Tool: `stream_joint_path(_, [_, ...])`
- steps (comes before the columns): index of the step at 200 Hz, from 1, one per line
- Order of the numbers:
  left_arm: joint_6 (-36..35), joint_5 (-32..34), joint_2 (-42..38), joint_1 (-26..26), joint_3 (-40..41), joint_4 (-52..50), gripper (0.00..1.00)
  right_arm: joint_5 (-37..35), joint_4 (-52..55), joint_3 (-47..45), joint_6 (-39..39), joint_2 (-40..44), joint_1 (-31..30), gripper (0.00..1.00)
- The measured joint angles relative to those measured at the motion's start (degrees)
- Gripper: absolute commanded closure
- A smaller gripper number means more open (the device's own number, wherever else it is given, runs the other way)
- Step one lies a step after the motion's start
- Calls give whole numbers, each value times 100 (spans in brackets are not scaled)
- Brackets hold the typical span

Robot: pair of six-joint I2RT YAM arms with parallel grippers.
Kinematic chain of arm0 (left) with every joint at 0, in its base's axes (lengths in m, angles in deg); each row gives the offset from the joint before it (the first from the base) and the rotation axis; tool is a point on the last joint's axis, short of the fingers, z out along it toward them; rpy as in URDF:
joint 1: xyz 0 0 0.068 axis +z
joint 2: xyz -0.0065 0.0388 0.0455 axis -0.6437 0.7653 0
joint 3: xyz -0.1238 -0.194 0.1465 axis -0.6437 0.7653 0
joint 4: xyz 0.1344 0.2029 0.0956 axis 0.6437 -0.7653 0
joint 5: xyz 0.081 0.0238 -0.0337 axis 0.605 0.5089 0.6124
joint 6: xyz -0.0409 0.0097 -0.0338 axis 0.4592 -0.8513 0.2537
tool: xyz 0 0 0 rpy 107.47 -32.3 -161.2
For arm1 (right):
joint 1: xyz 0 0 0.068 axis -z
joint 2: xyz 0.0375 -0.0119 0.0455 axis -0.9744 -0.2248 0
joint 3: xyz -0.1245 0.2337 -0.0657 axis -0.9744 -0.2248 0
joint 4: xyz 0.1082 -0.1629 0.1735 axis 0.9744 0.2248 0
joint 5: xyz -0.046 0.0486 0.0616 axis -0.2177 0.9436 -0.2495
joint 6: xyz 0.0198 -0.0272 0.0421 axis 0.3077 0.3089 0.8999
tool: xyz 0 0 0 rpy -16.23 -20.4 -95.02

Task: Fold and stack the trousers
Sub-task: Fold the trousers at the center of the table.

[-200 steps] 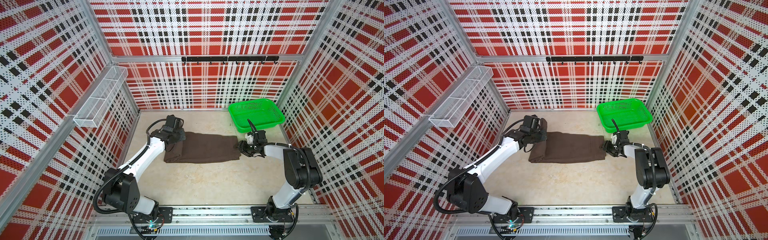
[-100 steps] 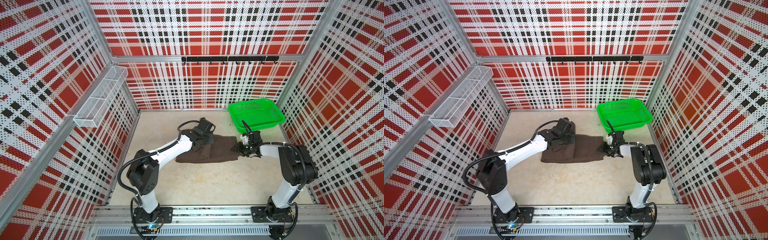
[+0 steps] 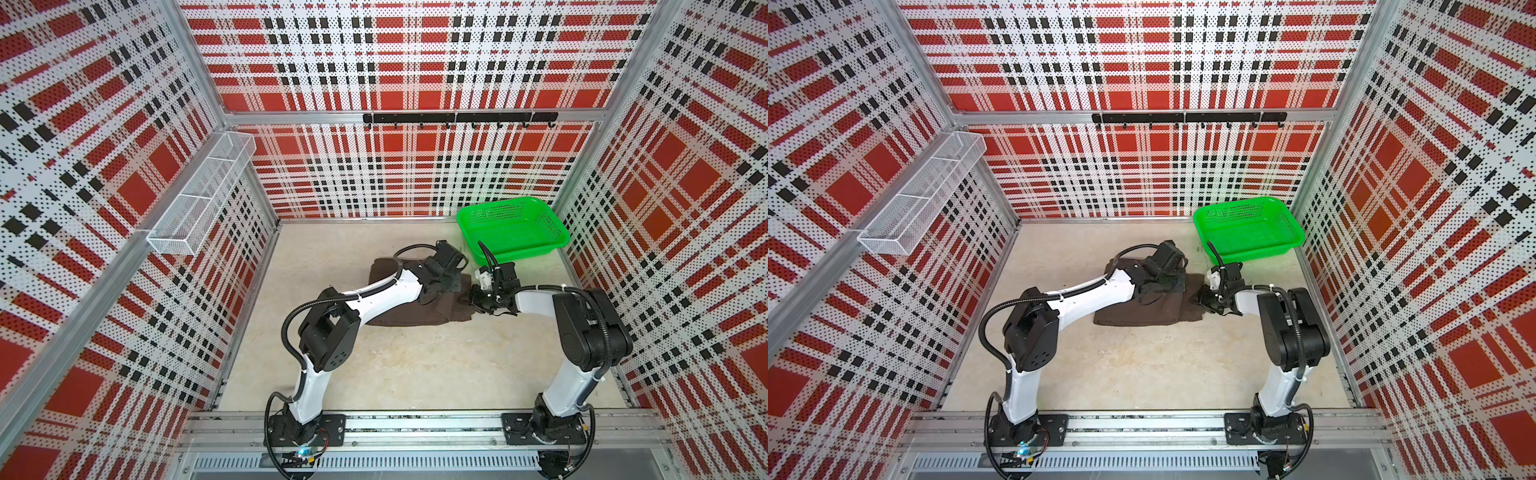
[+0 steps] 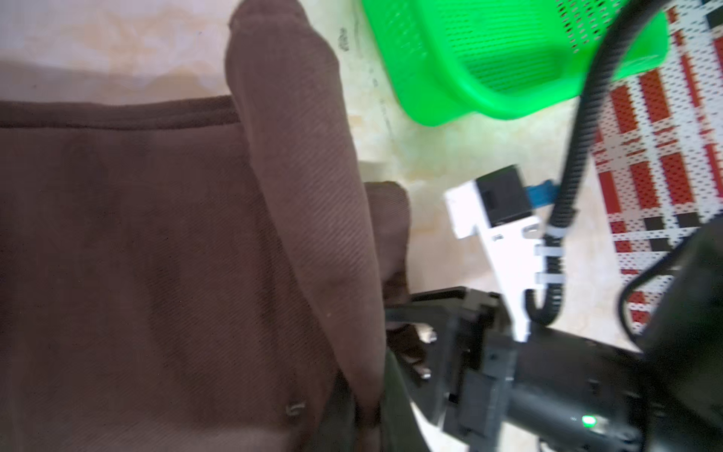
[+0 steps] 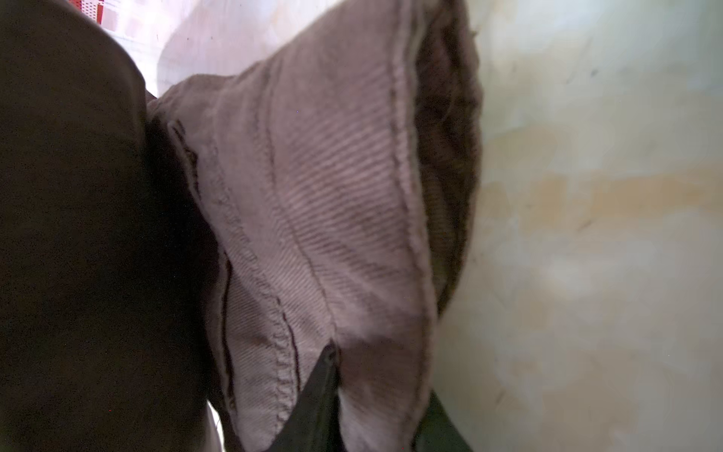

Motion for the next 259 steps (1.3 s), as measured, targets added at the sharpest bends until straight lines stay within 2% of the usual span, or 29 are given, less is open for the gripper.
stream_joint_path(72, [-17, 35, 570, -44, -564, -46, 100, -92, 42, 0, 0, 39, -28, 69])
stream_joint_path(91, [-20, 11, 710, -44, -564, -46, 91, -208, 173, 0, -20, 136, -48, 64])
stream_joint_path(100, [-22, -4, 743, -33, -564, -46, 83, -269, 256, 0, -37, 205, -55, 56])
stream_joint_path(113, [-42, -28, 745, -20, -564, -48, 67, -385, 411, 7, -68, 341, -57, 47])
stream_joint_path(137, [-59, -66, 745, -13, -581, -26, 51, -675, 719, 42, -138, 702, -59, 36])
stream_joint_path(171, [-114, -83, 597, 17, -525, 2, 35, -1270, 1266, 225, -264, 1392, -31, 30])
stream_joint_path(210, [-219, 9, -450, 149, -199, 68, 24, -1727, 1707, 640, -424, 2109, 17, 29])
stream_joint_path(239, [-280, 61, -1394, 501, 293, 387, 23, -1655, 1740, 920, -461, 2216, -4, 38])
stream_joint_path(259, [-280, -42, -1718, 874, 925, 754, 23, -1445, 1646, 986, -420, 2052, -76, 46])
